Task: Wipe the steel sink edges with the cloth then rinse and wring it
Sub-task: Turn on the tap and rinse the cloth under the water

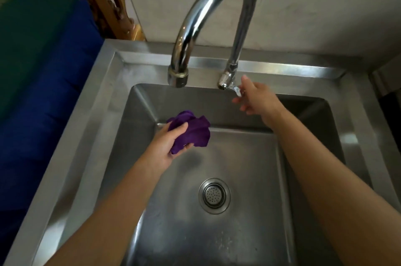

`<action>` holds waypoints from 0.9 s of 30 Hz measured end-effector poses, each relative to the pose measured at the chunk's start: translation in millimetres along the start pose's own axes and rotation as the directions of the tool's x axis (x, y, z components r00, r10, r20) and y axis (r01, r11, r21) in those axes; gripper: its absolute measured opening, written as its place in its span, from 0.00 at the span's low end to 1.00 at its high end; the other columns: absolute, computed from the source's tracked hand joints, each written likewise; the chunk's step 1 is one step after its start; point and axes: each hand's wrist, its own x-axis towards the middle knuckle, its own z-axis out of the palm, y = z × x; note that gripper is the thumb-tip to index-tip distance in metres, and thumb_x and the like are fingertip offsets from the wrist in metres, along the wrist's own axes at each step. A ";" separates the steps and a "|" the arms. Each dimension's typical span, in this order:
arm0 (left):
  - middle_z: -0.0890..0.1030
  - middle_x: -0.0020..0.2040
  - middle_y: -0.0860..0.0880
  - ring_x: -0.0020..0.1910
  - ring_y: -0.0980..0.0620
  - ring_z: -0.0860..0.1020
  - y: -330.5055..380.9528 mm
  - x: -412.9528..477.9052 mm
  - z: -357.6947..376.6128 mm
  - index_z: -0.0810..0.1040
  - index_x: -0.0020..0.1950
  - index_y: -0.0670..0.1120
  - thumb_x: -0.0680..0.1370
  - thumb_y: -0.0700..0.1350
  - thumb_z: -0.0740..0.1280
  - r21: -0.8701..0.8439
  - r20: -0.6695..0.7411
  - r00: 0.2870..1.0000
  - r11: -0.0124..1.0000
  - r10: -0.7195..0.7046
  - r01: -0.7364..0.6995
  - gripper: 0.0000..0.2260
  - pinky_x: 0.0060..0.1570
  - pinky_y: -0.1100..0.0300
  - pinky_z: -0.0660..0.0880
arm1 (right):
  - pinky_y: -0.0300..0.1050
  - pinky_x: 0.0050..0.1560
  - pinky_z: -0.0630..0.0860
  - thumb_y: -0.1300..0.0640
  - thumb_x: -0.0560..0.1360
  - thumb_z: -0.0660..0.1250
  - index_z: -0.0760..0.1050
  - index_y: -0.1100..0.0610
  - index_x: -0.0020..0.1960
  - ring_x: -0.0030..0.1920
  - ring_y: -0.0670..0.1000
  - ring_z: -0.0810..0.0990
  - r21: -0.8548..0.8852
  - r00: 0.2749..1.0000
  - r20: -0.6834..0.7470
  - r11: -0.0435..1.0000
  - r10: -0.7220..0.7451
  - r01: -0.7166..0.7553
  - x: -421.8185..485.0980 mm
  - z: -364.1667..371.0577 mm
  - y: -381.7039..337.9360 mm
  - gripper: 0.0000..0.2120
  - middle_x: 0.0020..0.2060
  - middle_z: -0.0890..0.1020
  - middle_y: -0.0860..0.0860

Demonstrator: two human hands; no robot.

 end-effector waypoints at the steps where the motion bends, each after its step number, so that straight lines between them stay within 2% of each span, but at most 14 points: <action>1: 0.83 0.47 0.50 0.41 0.55 0.83 -0.9 -0.8 -2.8 0.78 0.53 0.50 0.76 0.41 0.66 -0.023 0.005 1.000 1.000 -0.005 0.005 0.08 0.43 0.56 0.80 | 0.41 0.34 0.71 0.42 0.80 0.51 0.75 0.56 0.51 0.32 0.48 0.73 -0.056 1.000 0.021 0.998 0.008 -0.007 4.0 3.6 -7.0 0.21 0.37 0.81 0.51; 4: 0.83 0.50 0.49 0.48 0.52 0.82 -3.1 -2.5 -9.5 0.76 0.59 0.50 0.76 0.42 0.65 -0.064 0.018 0.999 0.997 -0.032 0.033 0.11 0.51 0.51 0.79 | 0.38 0.27 0.63 0.40 0.78 0.55 0.77 0.57 0.41 0.26 0.48 0.65 -0.094 0.994 0.090 0.994 0.059 -0.051 12.1 12.2 -19.5 0.23 0.28 0.72 0.50; 6: 0.82 0.55 0.46 0.52 0.50 0.81 -4.4 -2.9 -11.9 0.74 0.63 0.47 0.77 0.41 0.64 -0.112 0.062 0.998 0.993 -0.022 0.028 0.14 0.52 0.51 0.79 | 0.37 0.25 0.59 0.40 0.77 0.58 0.75 0.57 0.36 0.24 0.47 0.61 -0.090 0.989 0.119 0.993 0.084 -0.073 13.2 13.2 -21.9 0.23 0.26 0.67 0.49; 8: 0.81 0.57 0.44 0.52 0.49 0.81 -4.2 -4.2 -12.5 0.74 0.64 0.44 0.77 0.39 0.63 -0.177 0.092 0.996 0.984 -0.002 0.018 0.15 0.52 0.53 0.79 | 0.35 0.23 0.57 0.39 0.76 0.60 0.73 0.56 0.34 0.23 0.47 0.60 -0.103 0.988 0.122 0.991 0.097 -0.085 12.9 12.5 -22.2 0.23 0.24 0.65 0.49; 13: 0.81 0.56 0.44 0.52 0.49 0.81 -3.7 -4.4 -13.2 0.73 0.64 0.43 0.78 0.40 0.62 -0.210 0.105 0.993 0.977 0.051 -0.028 0.14 0.61 0.51 0.73 | 0.33 0.21 0.56 0.40 0.75 0.62 0.68 0.55 0.31 0.22 0.47 0.59 -0.153 0.987 0.101 0.982 0.125 -0.108 11.9 11.5 -30.4 0.21 0.24 0.64 0.49; 18: 0.82 0.55 0.45 0.52 0.49 0.82 -7.2 -1.2 -16.3 0.73 0.64 0.44 0.78 0.41 0.62 -0.260 0.118 0.991 0.965 0.068 -0.036 0.14 0.59 0.52 0.75 | 0.35 0.23 0.57 0.43 0.74 0.62 0.66 0.55 0.30 0.23 0.49 0.59 -0.258 0.988 0.041 0.957 0.150 -0.134 12.9 13.8 -40.3 0.20 0.24 0.64 0.49; 22: 0.83 0.54 0.46 0.52 0.50 0.82 -9.4 0.9 -16.0 0.75 0.61 0.45 0.78 0.41 0.62 -0.263 0.124 0.990 0.964 0.060 -0.026 0.12 0.59 0.52 0.75 | 0.38 0.25 0.58 0.45 0.75 0.62 0.66 0.55 0.30 0.24 0.49 0.60 -0.275 0.990 0.032 0.954 0.134 -0.120 11.4 14.8 -41.9 0.19 0.24 0.65 0.50; 27: 0.83 0.54 0.46 0.53 0.49 0.82 -9.9 2.9 -13.2 0.75 0.62 0.45 0.79 0.41 0.62 -0.260 0.128 0.990 0.965 0.057 -0.022 0.12 0.59 0.52 0.75 | 0.39 0.25 0.60 0.46 0.76 0.61 0.65 0.56 0.33 0.24 0.49 0.62 -0.309 0.994 0.014 0.945 0.113 -0.103 8.8 17.1 -45.1 0.18 0.26 0.66 0.50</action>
